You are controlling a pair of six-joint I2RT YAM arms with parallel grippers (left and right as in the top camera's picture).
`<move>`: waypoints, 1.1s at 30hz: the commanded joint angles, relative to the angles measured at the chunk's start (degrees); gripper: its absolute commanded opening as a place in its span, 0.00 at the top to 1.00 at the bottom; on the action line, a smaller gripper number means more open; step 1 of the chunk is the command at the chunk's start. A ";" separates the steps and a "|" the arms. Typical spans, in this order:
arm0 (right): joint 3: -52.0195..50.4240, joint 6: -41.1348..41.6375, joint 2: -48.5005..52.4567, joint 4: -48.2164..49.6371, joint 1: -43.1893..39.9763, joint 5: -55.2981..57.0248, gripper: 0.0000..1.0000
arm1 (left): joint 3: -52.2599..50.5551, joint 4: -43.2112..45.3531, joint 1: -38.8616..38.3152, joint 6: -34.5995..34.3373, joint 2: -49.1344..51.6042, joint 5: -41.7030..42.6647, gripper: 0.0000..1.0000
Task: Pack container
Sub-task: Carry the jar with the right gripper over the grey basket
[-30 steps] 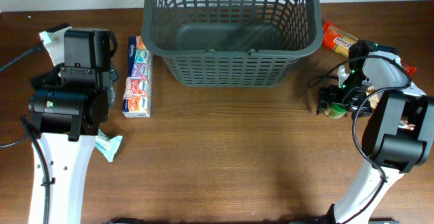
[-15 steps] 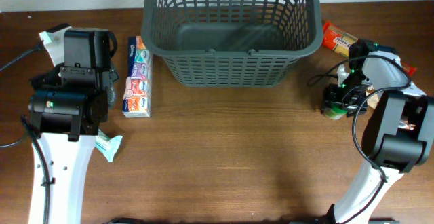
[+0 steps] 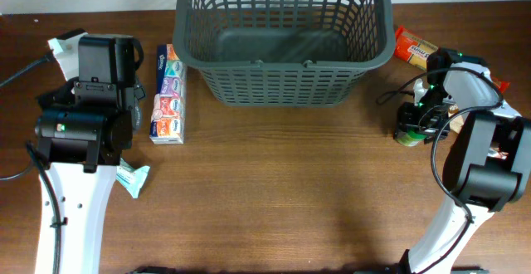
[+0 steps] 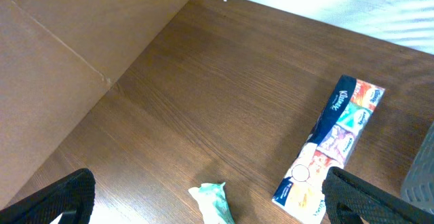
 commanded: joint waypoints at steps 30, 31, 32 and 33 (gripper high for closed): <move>72.70 7.56 -1.75 -28.59 -1.75 -5.81 0.96 | 0.72 -0.07 0.26 0.02 -0.55 -0.79 0.01; 73.81 8.13 -2.10 -28.57 -1.16 -5.81 0.96 | 0.72 -0.07 0.26 0.02 -0.55 -0.79 0.01; 74.86 8.85 -2.36 -28.41 -0.48 -5.99 0.96 | 0.72 -0.07 0.26 0.02 -0.55 -0.81 0.01; 76.00 9.09 -2.62 -28.15 0.48 -7.15 0.96 | 0.72 -0.07 0.26 0.02 -0.55 -0.79 0.01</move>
